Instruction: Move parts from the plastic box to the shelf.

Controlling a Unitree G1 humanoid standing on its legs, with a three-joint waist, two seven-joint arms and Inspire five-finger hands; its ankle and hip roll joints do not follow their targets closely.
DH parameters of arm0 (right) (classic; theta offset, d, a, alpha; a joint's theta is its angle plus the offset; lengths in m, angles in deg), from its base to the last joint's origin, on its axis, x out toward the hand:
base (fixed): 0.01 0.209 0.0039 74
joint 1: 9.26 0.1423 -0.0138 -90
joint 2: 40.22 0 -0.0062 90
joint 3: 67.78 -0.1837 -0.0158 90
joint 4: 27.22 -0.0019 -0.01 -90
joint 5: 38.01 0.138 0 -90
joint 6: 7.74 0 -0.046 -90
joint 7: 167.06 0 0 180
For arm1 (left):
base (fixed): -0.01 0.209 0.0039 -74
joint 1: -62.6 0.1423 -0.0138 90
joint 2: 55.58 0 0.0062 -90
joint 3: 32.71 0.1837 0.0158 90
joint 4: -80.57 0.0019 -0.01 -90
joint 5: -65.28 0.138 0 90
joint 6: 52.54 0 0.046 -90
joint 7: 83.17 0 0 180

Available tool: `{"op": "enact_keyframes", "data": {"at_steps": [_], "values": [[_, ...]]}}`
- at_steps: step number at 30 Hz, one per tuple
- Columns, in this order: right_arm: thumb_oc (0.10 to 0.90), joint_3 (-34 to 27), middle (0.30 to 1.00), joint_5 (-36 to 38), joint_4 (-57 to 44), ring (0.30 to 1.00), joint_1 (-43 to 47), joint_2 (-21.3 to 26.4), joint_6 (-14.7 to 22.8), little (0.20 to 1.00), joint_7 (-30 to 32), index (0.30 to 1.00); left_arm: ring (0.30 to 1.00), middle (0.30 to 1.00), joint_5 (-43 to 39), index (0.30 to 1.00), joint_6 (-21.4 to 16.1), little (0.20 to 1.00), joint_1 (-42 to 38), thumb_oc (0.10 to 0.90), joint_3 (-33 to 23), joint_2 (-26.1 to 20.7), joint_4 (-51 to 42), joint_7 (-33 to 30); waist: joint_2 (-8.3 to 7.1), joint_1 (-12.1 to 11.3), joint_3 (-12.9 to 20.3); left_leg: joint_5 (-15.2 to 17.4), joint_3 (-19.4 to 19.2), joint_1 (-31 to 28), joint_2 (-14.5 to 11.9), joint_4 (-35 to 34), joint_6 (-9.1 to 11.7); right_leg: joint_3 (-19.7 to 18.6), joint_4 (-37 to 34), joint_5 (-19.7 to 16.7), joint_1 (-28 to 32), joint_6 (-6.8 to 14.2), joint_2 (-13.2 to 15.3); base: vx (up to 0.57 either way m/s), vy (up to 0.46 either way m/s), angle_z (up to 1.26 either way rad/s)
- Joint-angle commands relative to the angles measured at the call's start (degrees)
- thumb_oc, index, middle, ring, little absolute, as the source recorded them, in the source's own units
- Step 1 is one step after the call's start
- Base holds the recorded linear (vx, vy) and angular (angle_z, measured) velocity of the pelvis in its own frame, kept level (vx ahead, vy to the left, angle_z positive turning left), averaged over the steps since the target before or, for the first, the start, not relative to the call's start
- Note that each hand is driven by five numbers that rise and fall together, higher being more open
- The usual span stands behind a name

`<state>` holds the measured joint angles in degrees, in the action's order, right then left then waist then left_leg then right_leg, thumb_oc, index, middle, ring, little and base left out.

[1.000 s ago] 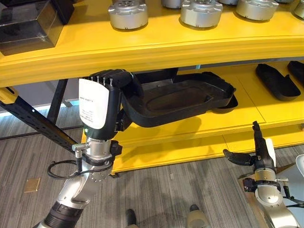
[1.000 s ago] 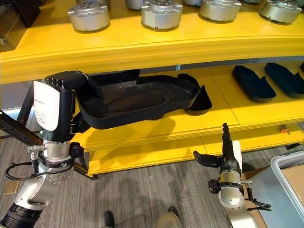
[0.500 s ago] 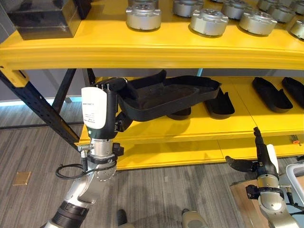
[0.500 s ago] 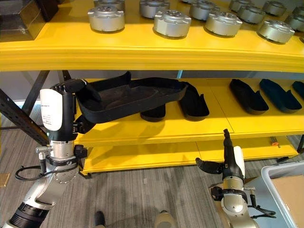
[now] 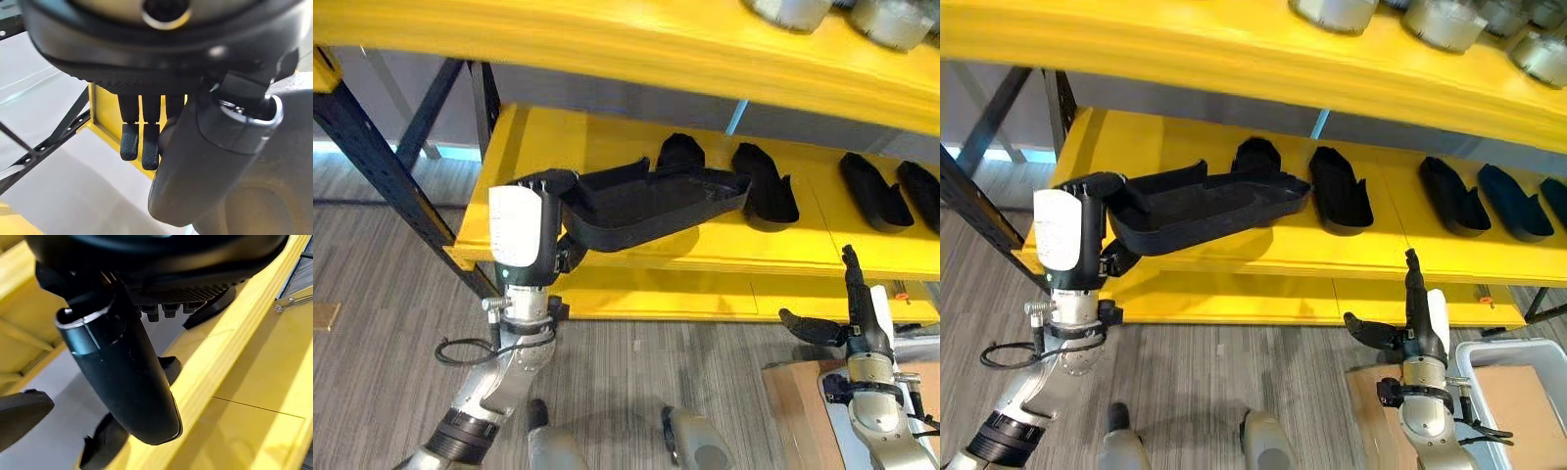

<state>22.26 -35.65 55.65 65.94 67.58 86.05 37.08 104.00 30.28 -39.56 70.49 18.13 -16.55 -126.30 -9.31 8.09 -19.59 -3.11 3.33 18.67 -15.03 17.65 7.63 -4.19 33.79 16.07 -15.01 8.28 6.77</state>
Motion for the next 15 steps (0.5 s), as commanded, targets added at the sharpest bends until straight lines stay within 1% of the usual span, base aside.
{"op": "enact_keyframes", "data": {"at_steps": [1, 3, 5, 6, 7, 9, 10, 12, 13, 15], "values": [[0.9, -5.0, 1.0, -2.0, -5.4, 1.0, 6.0, 2.7, 5.5, 1.0, 5.5, 1.0, 0.3, 0.3, 1.6, 0.3, 0.3, 0.3, -9.5, 0.4, -1.8, -1.2, -4.4, -10.5, -1.25, 0.3, 1.2, 10.2, -3.7, 2.3, 2.9, 8.0, -4.2, 2.8, 2.7, 0.1, -1.3, -8.5, -5.7, -0.1, -0.008, -0.01], [0.9, -5.9, 1.0, -3.4, -5.7, 1.0, 5.6, 3.0, 5.8, 1.0, 7.2, 1.0, 0.3, 0.3, 2.5, 0.3, 1.4, 0.3, -9.9, 0.4, -3.6, -0.8, -4.1, -14.4, -1.79, 0.2, 0.3, 11.0, -3.2, 5.2, 3.3, 11.2, -4.5, 3.3, 6.3, 1.1, -4.0, -9.1, -6.0, -0.1, -0.013, 0.01], [0.9, -6.5, 1.0, -4.4, -6.0, 1.0, 5.2, 3.2, 6.2, 1.0, 7.8, 1.0, 0.3, 0.3, 2.0, 0.3, 2.5, 0.3, -10.3, 0.4, -4.6, -0.6, -3.8, -17.1, -2.05, 0.3, -0.1, 11.5, -3.1, 6.4, 3.5, 12.7, -4.6, 3.5, 8.0, 1.7, -5.0, -9.4, -6.1, -0.04, -0.006, 0.03], [0.9, -6.9, 1.0, -6.1, -6.5, 1.0, 4.6, 3.2, 6.1, 1.0, 8.7, 1.0, 0.3, 0.3, 1.7, 0.3, 3.1, 0.3, -11.0, 0.4, -5.5, -0.2, -3.2, -19.5, -2.26, 0.5, -0.2, 12.2, -3.0, 7.8, 3.8, 14.4, -4.8, 3.5, 10.0, 2.5, -6.2, -9.7, -6.2, 0.0, 0.0, 0.0], [0.9, -7.3, 1.0, -7.4, -6.8, 1.0, 4.2, 3.0, 6.6, 1.0, 9.4, 1.0, 0.3, 0.3, 1.8, 0.3, 3.4, 0.3, -11.2, 0.4, -6.4, 0.2, -3.1, -21.0, -2.45, 0.5, -0.3, 12.6, -2.9, 8.6, 4.0, 15.3, -5.0, 3.6, 10.9, 2.8, -6.9, -9.8, -6.2, 0.0, 0.0, 0.0], [0.9, -7.5, 1.0, -7.7, -7.2, 1.0, 4.0, 3.3, 6.6, 1.0, 9.8, 1.0, 0.3, 0.3, 1.2, 0.3, 3.9, 0.3, -11.5, 0.4, -6.7, 0.4, -2.6, -22.8, -2.56, 0.6, -0.4, 12.9, -3.0, 9.4, 4.1, 16.1, -5.0, 3.6, 11.8, 3.2, -7.5, -9.9, -6.3, 0.01, -0.006, 0.02], [0.9, -7.8, 1.0, -9.7, -7.6, 1.0, 3.1, 3.0, 7.0, 1.0, 10.7, 1.0, 0.3, 0.3, 0.5, 0.3, 4.3, 0.3, -11.6, 0.4, -8.4, 1.3, -1.9, -25.1, -3.1, 0.7, -0.5, 14.3, -2.8, 11.0, 4.6, 18.7, -5.2, 3.7, 13.8, 4.3, -8.5, -10.2, -6.2, 0.03, -0.014, 0.04], [0.9, -8.1, 1.0, -9.6, -8.1, 1.0, 2.8, 3.2, 7.1, 1.0, 10.6, 1.0, 0.3, 0.3, 0.1, 0.3, 4.6, 0.3, -11.9, 0.4, -9.4, 1.6, -1.1, -25.6, -3.39, 0.7, -0.6, 14.3, -2.7, 12.2, 4.8, 19.9, -5.4, 3.8, 14.9, 4.3, -9.5, -10.4, -6.3, 0.01, -0.013, 0.06], [0.9, -8.3, 1.0, -10.6, -8.6, 1.0, 2.6, 3.3, 7.3, 1.0, 10.8, 1.0, 0.3, 0.3, 0.1, 0.3, 5.2, 0.3, -12.1, 0.4, -9.9, 1.6, -0.7, -25.7, -3.62, 0.8, -0.7, 15.2, -2.7, 12.9, 4.9, 21.3, -5.4, 3.7, 16.2, 5.1, -10.1, -10.5, -6.3, 0.0, -0.009, 0.05], [0.9, -9.3, 1.0, -11.6, -9.7, 1.0, 1.9, 3.9, 7.4, 1.0, 10.9, 1.0, 0.3, 0.3, 0.2, 0.3, 4.9, 0.3, -11.9, 0.4, -11.0, 1.7, -0.9, -27.2, -4.06, 0.6, -0.9, 16.6, -2.5, 15.1, 5.3, 24.4, -5.8, 3.9, 19.2, 6.3, -12.1, -10.8, -6.1, 0.0, -0.009, 0.07]]}}
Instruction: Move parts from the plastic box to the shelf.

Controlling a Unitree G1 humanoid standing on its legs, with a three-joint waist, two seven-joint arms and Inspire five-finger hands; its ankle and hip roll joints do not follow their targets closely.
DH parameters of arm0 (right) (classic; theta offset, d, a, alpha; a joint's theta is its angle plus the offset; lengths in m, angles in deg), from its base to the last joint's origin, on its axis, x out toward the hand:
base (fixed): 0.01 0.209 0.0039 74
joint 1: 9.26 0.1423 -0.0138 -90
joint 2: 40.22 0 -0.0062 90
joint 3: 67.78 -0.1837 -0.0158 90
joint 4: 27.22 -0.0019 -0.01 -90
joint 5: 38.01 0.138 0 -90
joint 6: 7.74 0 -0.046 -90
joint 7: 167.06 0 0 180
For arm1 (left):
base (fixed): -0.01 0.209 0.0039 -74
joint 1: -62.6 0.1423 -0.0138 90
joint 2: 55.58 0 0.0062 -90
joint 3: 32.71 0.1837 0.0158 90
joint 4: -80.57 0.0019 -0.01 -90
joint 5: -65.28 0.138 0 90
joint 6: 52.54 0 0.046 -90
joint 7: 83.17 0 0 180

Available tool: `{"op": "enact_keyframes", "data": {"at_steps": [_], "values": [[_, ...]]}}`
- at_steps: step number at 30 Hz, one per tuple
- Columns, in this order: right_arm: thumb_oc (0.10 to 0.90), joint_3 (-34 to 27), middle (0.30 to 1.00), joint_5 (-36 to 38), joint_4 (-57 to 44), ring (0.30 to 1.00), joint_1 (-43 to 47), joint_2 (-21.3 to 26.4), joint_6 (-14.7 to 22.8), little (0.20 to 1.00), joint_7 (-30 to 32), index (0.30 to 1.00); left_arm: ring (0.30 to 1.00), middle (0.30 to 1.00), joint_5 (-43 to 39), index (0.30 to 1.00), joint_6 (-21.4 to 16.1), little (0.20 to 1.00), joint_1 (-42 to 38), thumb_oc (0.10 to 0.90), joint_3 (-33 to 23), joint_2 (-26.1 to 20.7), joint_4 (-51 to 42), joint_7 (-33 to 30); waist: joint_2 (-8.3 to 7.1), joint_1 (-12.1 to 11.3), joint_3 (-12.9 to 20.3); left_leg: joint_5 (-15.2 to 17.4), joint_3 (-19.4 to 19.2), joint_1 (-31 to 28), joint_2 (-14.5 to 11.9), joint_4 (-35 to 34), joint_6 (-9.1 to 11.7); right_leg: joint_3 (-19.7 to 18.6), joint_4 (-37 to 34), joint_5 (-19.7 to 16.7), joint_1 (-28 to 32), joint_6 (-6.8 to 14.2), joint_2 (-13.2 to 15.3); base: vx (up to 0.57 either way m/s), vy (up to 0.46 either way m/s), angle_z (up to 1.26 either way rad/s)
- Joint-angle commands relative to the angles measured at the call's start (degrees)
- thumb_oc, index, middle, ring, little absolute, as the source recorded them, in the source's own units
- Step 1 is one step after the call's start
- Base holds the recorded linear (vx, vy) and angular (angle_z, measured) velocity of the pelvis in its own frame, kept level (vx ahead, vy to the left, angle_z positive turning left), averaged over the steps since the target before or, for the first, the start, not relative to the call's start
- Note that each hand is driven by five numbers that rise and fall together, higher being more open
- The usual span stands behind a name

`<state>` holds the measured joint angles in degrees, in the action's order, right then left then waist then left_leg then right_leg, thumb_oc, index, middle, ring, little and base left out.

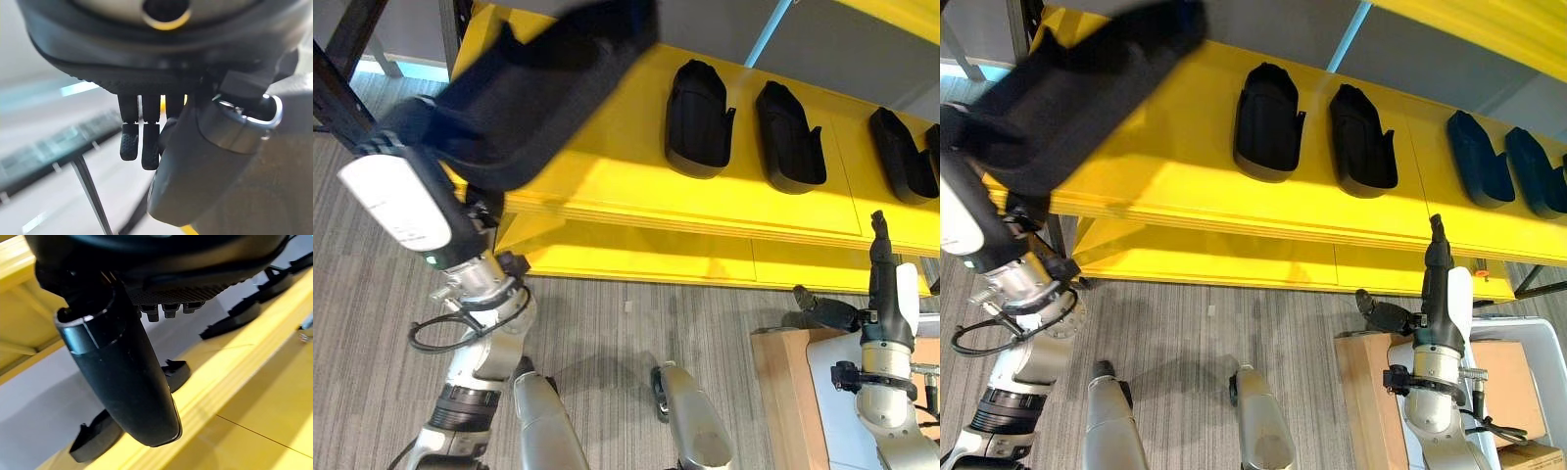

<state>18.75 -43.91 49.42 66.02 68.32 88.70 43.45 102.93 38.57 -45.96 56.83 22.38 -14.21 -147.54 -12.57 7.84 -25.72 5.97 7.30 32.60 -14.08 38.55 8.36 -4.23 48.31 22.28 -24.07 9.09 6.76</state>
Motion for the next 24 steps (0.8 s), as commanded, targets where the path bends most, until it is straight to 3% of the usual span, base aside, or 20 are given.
{"op": "enact_keyframes", "data": {"at_steps": [1, 5, 11, 16, 24], "values": [[0.9, -5.9, 1.0, -3.4, -3.5, 1.0, 1.8, 3.3, 4.7, 1.0, 4.5, 1.0, 0.3, 0.3, 1.2, 0.3, -3.6, 0.3, -5.5, 0.4, 2.4, -2.4, -3.5, -6.1, -0.87, 0.8, 5.2, 7.7, -6.4, 1.5, 4.5, 3.9, -6.6, 3.9, 5.1, 0.3, -3.3, -11.8, -6.0, -0.01, -0.007, 0.07], [0.9, -6.2, 1.0, -3.8, -3.5, 1.0, 2.1, 4.1, 4.6, 1.0, 4.7, 1.0, 0.3, 0.3, 1.1, 0.3, -3.5, 0.3, -5.9, 0.4, 0.9, -2.1, -3.4, -7.3, -1.18, 0.5, 4.9, 9.5, -6.1, 4.5, 4.8, 8.5, -7.1, 4.0, 9.1, 1.7, -6.1, -12.1, -5.7, 0.0, -0.006, 0.06], [0.9, -5.5, 1.0, -2.0, -3.2, 1.0, 3.5, 4.8, 3.5, 1.0, 2.9, 1.0, 0.3, 0.3, -0.3, 0.3, -0.9, 0.3, -8.8, 0.4, 2.6, -4.5, -1.0, 1.4, -1.07, 0.9, 5.2, 13.6, -5.6, 7.3, 5.4, 15.2, -7.8, 3.2, 14.0, 4.4, -9.1, -12.0, -5.3, 0.04, -0.001, 0.14], [0.9, -4.8, 1.0, -1.7, -3.1, 1.0, 6.7, 6.1, 1.7, 1.0, 0.3, 1.0, 0.3, 0.3, -3.4, 0.3, 1.8, 0.3, -12.7, 0.4, 6.5, -6.6, 2.7, 8.6, 1.02, 2.1, 4.8, 15.8, -5.5, 10.9, 5.8, 21.1, -8.2, 2.4, 20.1, 6.9, -13.7, -12.5, -5.7, 0.0, 0.073, -0.04], [0.9, -3.5, 1.0, -2.1, -2.2, 1.0, 10.5, 8.1, 1.3, 1.0, -2.8, 1.0, 0.3, 0.3, -9.3, 0.3, 4.3, 0.3, -17.4, 0.4, 10.3, -7.1, 9.6, 10.4, 2.73, 3.9, 4.5, 16.6, -5.9, 13.9, 5.5, 25.0, -8.0, 1.3, 25.0, 8.5, -17.7, -12.6, -6.2, -0.01, 0.07, -0.1]]}}
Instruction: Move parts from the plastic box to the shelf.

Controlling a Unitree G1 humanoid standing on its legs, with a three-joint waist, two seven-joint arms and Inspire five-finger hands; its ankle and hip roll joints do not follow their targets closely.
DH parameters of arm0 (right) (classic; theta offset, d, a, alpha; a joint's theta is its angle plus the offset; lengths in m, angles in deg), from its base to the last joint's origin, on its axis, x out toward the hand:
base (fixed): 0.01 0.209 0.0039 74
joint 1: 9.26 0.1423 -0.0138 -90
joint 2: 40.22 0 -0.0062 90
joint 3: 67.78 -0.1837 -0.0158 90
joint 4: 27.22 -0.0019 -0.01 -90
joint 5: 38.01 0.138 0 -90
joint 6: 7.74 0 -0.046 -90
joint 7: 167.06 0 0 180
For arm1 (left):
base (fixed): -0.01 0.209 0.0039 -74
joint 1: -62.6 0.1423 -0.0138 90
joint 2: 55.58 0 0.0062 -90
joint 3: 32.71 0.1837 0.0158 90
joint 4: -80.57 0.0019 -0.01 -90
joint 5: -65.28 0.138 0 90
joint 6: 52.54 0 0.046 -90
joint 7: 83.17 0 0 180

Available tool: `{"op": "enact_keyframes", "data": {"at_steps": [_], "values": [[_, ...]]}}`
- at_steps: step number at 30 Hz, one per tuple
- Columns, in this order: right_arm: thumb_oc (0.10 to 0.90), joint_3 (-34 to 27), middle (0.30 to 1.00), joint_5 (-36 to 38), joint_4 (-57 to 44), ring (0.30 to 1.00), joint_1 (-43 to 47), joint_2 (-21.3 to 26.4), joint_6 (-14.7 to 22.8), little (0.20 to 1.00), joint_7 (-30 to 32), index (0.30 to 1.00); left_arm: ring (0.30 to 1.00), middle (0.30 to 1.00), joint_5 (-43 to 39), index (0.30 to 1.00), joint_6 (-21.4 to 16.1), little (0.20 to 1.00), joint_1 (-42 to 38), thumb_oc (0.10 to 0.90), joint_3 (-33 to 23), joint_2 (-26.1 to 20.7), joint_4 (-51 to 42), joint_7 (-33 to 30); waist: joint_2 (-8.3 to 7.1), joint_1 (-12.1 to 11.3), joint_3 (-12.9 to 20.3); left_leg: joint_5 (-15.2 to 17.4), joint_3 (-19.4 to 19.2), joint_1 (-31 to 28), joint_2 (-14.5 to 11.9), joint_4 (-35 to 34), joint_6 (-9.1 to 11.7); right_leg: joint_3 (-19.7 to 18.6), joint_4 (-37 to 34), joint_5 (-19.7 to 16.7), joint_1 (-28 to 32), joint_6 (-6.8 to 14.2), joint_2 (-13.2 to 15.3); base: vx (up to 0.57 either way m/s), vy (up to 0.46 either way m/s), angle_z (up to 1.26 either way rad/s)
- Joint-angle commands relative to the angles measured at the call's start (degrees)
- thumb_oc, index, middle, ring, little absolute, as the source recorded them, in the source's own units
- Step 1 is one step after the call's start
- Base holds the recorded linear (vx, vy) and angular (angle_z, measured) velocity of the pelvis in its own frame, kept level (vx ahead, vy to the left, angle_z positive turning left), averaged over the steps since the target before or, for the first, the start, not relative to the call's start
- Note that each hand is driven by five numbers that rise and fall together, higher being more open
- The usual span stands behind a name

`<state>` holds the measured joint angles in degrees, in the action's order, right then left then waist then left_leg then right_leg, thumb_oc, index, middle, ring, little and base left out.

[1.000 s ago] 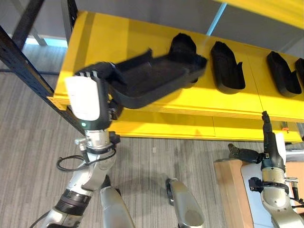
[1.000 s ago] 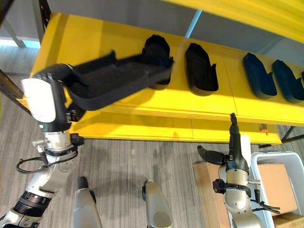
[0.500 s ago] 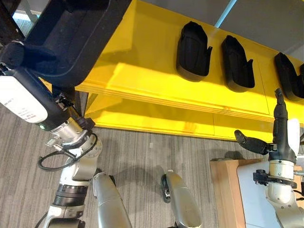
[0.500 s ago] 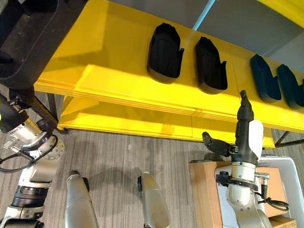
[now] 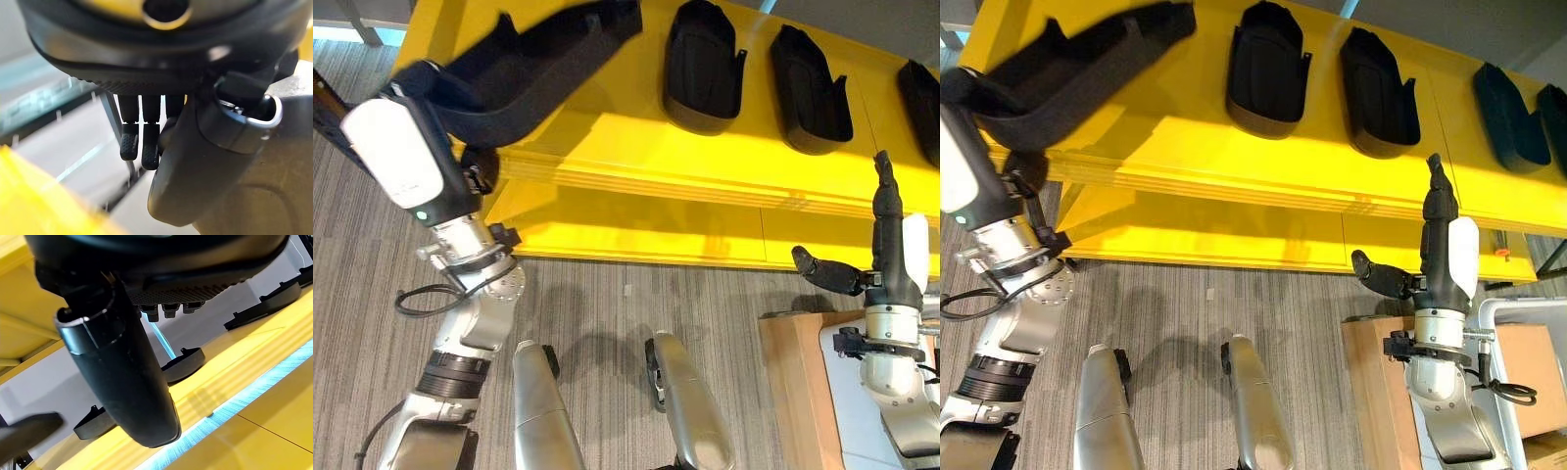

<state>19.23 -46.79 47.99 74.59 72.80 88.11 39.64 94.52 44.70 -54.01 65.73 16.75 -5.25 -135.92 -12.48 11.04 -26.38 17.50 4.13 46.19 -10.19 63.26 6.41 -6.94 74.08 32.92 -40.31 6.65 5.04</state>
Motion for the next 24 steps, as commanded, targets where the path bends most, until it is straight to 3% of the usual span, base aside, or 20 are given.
{"op": "enact_keyframes", "data": {"at_steps": [1, 8, 19, 24], "values": [[0.9, -3.9, 1.0, 0.8, -0.8, 1.0, 2.3, 3.9, 1.8, 1.0, 0.5, 1.0, 0.3, 0.3, -1.9, 0.3, -1.0, 0.3, -10.2, 0.4, 2.1, -1.6, 1.6, -0.5, 2.88, 1.0, 5.2, 5.1, -2.6, 0.8, 1.5, 0.6, -6.0, 3.9, -0.2, -1.9, -2.0, -10.2, -4.6, 0.0, 0.027, -0.17], [0.9, -3.8, 1.0, -0.4, -0.5, 1.0, 3.6, 5.4, 2.4, 1.0, -1.8, 1.0, 0.3, 0.3, -9.3, 0.3, 2.4, 0.3, -11.9, 0.4, 3.6, -0.6, 7.7, -1.8, 4.19, 2.3, 5.7, 4.6, -2.8, 0.3, 1.2, -0.2, -6.0, 3.1, -0.2, -1.8, -2.0, -10.0, -4.6, 0.02, 0.057, -0.08], [0.9, -4.4, 1.0, -0.8, -0.9, 1.0, 3.5, 5.8, 2.6, 1.0, -3.4, 1.0, 0.3, 0.3, -18.3, 0.3, 1.5, 0.3, -10.4, 0.4, 0.2, 3.7, 13.2, -9.5, 4.15, 2.7, 6.4, 3.9, -3.0, -1.1, 1.2, -2.2, -5.9, 2.6, -2.0, -2.3, -0.5, -9.9, -4.5, 0.01, 0.004, -0.02], [0.9, -3.4, 1.0, -0.8, -1.3, 1.0, 3.9, 5.3, 1.1, 1.0, -3.5, 1.0, 0.3, 0.3, -21.9, 0.3, -1.5, 0.3, -7.7, 0.4, -3.0, 7.0, 13.5, -15.4, 3.54, 1.4, 6.3, 3.0, -2.8, -1.1, 1.6, -3.6, -5.7, 2.7, -3.0, -2.7, 0.1, -9.9, -4.3, -0.02, -0.019, 0.02]]}}
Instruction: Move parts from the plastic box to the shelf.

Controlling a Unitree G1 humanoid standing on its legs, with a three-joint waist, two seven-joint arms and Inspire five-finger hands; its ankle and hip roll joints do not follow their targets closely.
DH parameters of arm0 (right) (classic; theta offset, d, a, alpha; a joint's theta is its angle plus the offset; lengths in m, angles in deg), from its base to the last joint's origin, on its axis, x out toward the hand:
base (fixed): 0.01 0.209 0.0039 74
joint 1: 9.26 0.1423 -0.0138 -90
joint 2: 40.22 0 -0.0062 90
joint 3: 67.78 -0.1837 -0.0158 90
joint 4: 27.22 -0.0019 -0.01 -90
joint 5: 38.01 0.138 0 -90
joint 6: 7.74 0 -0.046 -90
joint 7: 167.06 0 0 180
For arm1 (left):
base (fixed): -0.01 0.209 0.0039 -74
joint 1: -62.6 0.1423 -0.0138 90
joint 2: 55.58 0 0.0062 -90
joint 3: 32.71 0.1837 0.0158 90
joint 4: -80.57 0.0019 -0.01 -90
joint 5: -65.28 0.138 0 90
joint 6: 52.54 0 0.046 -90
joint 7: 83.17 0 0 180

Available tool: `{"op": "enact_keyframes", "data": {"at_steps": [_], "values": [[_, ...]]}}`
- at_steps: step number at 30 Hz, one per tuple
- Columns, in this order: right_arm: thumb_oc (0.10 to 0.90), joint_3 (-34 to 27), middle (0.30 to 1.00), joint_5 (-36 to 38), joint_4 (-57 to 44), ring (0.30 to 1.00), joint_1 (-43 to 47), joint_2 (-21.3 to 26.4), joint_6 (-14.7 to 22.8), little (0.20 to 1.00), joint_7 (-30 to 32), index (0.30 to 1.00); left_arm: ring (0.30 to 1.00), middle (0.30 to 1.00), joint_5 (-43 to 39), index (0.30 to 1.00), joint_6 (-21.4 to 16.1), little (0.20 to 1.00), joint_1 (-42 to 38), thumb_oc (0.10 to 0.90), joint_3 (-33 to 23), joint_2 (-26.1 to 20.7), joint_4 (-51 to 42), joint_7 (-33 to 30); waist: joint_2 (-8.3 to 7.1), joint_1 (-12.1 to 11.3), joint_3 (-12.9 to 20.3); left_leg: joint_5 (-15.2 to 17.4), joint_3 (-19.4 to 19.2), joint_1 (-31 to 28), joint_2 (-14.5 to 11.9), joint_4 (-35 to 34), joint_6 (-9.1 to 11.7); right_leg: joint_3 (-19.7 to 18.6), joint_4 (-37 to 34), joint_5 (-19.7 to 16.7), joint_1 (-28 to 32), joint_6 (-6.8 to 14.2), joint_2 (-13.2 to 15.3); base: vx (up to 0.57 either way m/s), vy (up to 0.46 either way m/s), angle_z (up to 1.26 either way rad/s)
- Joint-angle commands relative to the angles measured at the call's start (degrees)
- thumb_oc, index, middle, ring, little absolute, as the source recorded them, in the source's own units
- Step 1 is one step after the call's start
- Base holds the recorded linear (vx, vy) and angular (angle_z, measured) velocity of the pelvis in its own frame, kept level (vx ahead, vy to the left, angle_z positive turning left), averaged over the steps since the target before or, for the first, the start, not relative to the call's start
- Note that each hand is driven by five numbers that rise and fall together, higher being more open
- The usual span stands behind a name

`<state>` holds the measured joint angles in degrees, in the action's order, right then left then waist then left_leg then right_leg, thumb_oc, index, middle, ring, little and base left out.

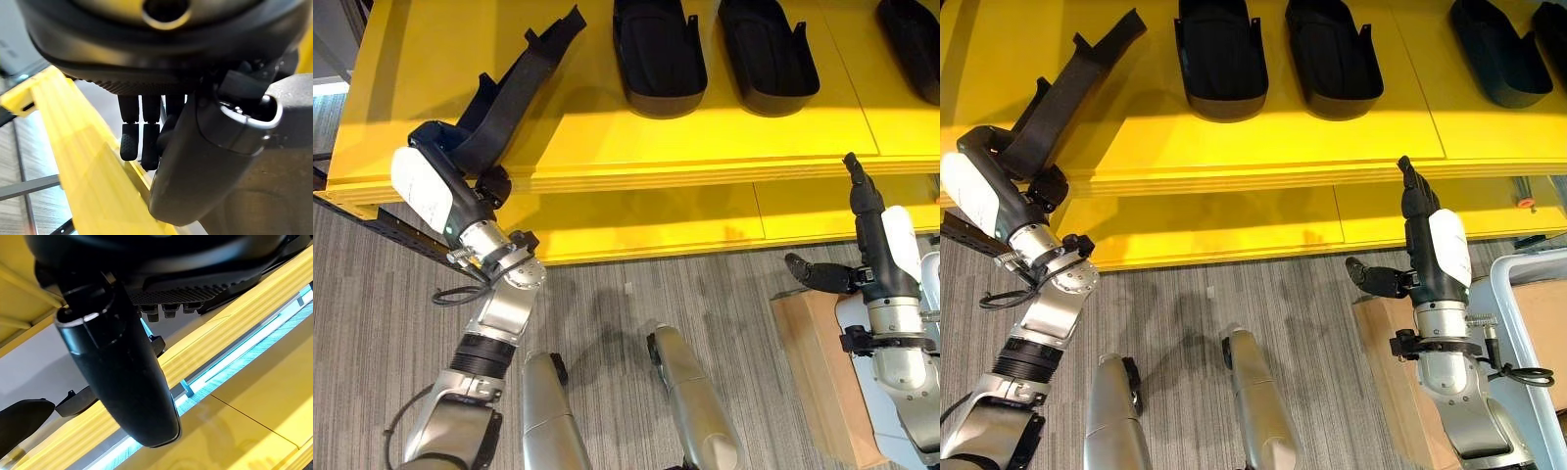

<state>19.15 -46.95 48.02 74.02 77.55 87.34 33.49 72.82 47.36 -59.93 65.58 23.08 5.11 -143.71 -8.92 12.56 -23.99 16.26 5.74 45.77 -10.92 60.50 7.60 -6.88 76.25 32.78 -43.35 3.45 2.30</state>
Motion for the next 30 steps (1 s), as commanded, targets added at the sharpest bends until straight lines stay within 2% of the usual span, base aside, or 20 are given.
{"op": "enact_keyframes", "data": {"at_steps": [1, 5, 13, 15, 21, 30], "values": [[0.9, -3.1, 1.0, -0.5, -1.4, 1.0, 4.5, 0.5, 1.7, 1.0, 3.0, 1.0, 0.3, 0.3, 0.1, 0.3, -4.5, 0.3, -1.3, 0.4, -3.3, 1.1, 3.1, -7.9, -0.16, -0.3, 3.9, 4.1, -4.3, -0.8, 2.3, -1.1, -6.9, 2.7, -5.4, -2.7, 3.3, -6.7, -1.4, -0.06, -0.073, 0.05], [0.9, -2.7, 1.0, 0.3, -1.2, 1.0, 4.5, 0.8, 1.4, 1.0, 2.9, 1.0, 0.3, 0.3, 0.3, 0.3, -4.9, 0.3, -0.9, 0.4, -4.0, 1.0, 4.1, -7.8, -0.98, -0.7, 4.0, 4.0, -4.3, -1.0, 2.1, -1.5, -6.8, 2.8, -5.8, -2.8, 3.8, -6.8, -1.2, -0.02, -0.044, 0.1], [0.9, -1.8, 1.0, 1.1, -0.5, 1.0, 4.5, 1.9, 1.8, 1.0, 1.4, 1.0, 0.3, 0.3, -0.9, 0.3, -5.2, 0.3, -2.9, 0.4, -4.3, -0.6, 7.0, -5.4, -1.21, -0.5, 4.7, 3.8, -4.4, -2.0, 1.8, -2.3, -6.7, 2.8, -6.2, -2.9, 5.1, -6.7, -0.9, -0.01, -0.008, 0.01], [0.9, -1.6, 1.0, 1.4, 0.3, 1.0, 4.7, 2.4, 2.5, 1.0, -0.2, 1.0, 0.3, 0.3, -0.8, 0.3, -4.5, 0.3, -5.2, 0.4, -3.7, -2.1, 9.4, -1.2, -1.01, 0.0, 5.2, 3.8, -4.7, -2.7, 1.4, -2.7, -6.7, 2.6, -6.8, -2.9, 5.9, -6.6, -0.7, 0.0, 0.0, 0.0], [0.9, -1.8, 1.0, 2.0, 1.9, 1.0, 4.6, 4.4, 3.2, 1.0, -3.1, 1.0, 0.3, 0.3, -0.5, 0.3, -3.1, 0.3, -8.7, 0.4, -1.9, -6.8, 10.7, 2.8, 0.14, 1.1, 6.0, 3.0, -5.3, -5.6, 0.8, -5.7, -6.7, 2.1, -9.1, -2.9, 7.9, -6.6, -0.3, 0.03, 0.029, -0.04], [0.9, -2.6, 1.0, 2.7, 2.8, 1.0, 5.7, 7.6, 3.7, 1.0, -8.0, 1.0, 0.3, 0.3, -9.2, 0.3, -0.9, 0.3, -13.7, 0.4, -0.7, -11.3, 16.1, 9.2, 1.8, 3.2, 7.1, 1.1, -6.8, -10.2, 0.1, -11.6, -6.2, 1.1, -12.5, -3.3, 10.9, -6.2, 0.5, 0.06, 0.056, -0.06]]}}
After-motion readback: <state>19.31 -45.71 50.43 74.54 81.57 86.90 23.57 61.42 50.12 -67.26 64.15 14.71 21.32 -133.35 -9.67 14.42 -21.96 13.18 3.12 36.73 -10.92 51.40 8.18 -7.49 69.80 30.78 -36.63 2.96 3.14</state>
